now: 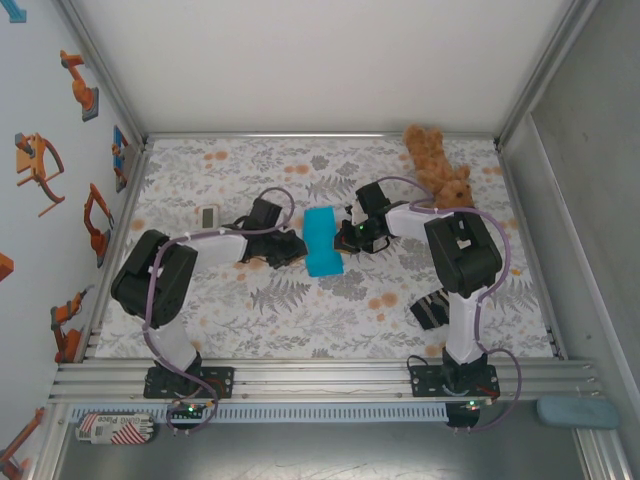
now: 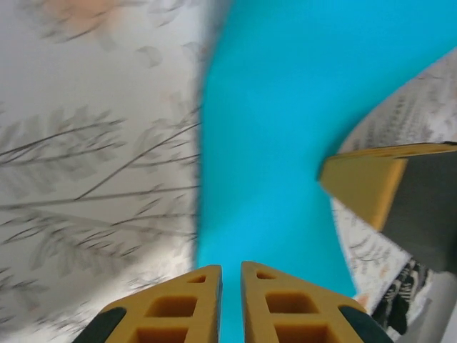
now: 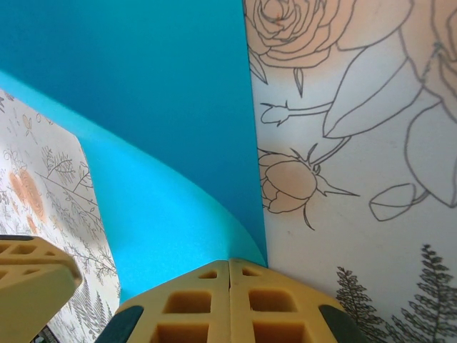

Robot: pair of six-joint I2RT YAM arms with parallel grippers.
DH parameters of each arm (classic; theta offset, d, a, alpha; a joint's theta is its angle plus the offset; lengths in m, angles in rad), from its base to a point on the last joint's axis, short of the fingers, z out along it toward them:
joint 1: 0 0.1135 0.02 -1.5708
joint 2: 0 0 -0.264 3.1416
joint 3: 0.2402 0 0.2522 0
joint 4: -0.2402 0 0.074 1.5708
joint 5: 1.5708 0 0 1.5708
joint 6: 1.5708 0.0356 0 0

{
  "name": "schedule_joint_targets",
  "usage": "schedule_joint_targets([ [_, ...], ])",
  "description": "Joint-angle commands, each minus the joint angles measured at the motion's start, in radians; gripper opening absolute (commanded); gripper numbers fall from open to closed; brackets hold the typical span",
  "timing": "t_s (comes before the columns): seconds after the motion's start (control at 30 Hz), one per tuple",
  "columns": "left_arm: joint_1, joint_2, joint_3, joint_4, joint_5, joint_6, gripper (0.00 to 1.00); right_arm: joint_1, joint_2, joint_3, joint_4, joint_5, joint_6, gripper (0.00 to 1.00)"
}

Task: Fold a paper plane with a square sheet of paper (pick it up from the middle)
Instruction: First fold the square sheet of paper in half at the center of the table.

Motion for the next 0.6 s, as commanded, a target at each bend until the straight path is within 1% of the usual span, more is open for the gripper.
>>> schedule_joint_targets([
  [0.0,-0.008,0.068,0.073,0.060,0.056,0.005,0.14,0.003,0.124,-0.063,-0.143,0.243,-0.019,0.00],
  [0.13,-0.014,0.156,0.122,0.088,0.097,0.001,0.13,0.002,0.123,-0.064,-0.144,0.246,-0.017,0.00],
  [0.27,0.002,0.182,0.100,0.105,0.097,-0.001,0.13,0.001,0.123,-0.065,-0.145,0.246,-0.020,0.00],
  [0.33,0.022,0.183,0.078,0.108,0.096,0.006,0.13,0.001,0.125,-0.066,-0.149,0.246,-0.023,0.00],
  [0.57,0.127,0.132,-0.003,-0.014,0.053,0.112,0.14,0.000,0.124,-0.070,-0.159,0.258,-0.032,0.00],
])
